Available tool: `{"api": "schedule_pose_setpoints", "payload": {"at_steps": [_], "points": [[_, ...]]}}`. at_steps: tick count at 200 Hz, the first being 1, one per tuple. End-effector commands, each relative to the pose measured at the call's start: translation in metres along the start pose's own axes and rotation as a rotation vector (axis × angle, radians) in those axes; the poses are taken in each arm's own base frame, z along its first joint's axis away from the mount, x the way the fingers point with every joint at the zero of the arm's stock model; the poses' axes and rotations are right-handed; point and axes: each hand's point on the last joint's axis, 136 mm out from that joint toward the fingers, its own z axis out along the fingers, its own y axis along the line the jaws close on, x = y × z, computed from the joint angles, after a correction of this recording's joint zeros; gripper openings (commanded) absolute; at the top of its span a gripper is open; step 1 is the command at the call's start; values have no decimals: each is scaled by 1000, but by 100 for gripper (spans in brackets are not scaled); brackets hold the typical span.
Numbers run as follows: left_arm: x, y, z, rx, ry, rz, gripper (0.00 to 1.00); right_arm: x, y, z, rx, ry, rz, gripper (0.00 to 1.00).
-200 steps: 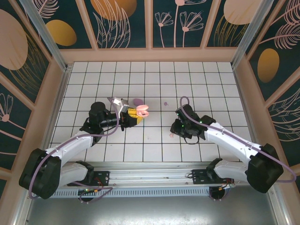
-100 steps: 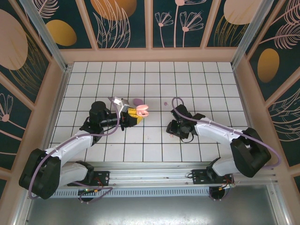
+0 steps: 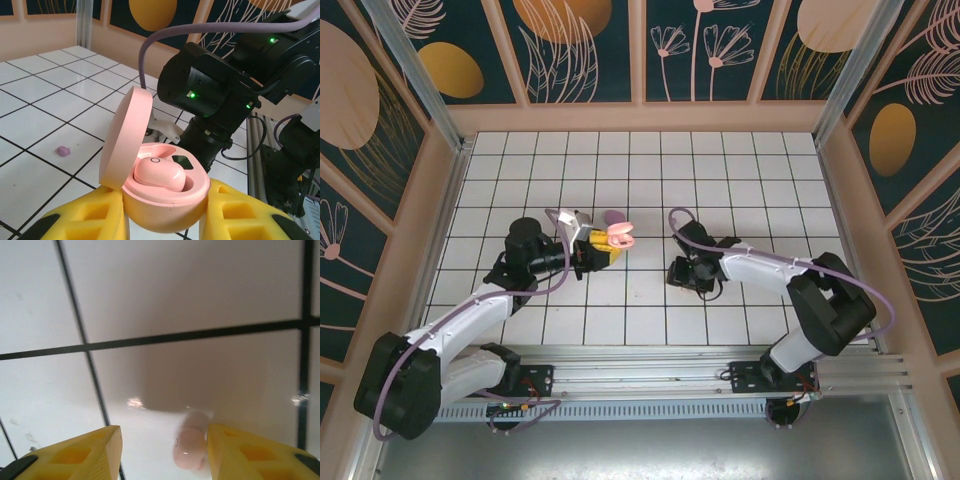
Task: Insert wireless bluetooth earbuds into charging case
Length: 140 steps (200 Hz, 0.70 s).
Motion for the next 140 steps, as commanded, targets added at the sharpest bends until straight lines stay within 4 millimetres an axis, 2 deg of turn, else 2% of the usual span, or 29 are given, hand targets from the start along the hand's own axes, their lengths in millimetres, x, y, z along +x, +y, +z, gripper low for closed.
{"api": "schedule_pose_setpoints", "payload": {"at_steps": [1, 28, 53, 113, 140], "points": [[-6, -3, -3, -5, -8, 36, 0, -10, 21, -1, -10, -28, -104, 48], [-6, -3, -5, -17, -8, 41, 0, -6, 33, 1, -3, -19, -159, 48], [-5, -4, -5, -18, -7, 41, 0, -4, 31, -1, 24, -20, -168, 48], [-4, -3, -5, -18, -5, 42, 0, -21, 24, -42, 24, -154, -103, 48], [-4, -3, -4, -15, -5, 40, 0, -17, 15, -48, -10, -171, -46, 45]]}}
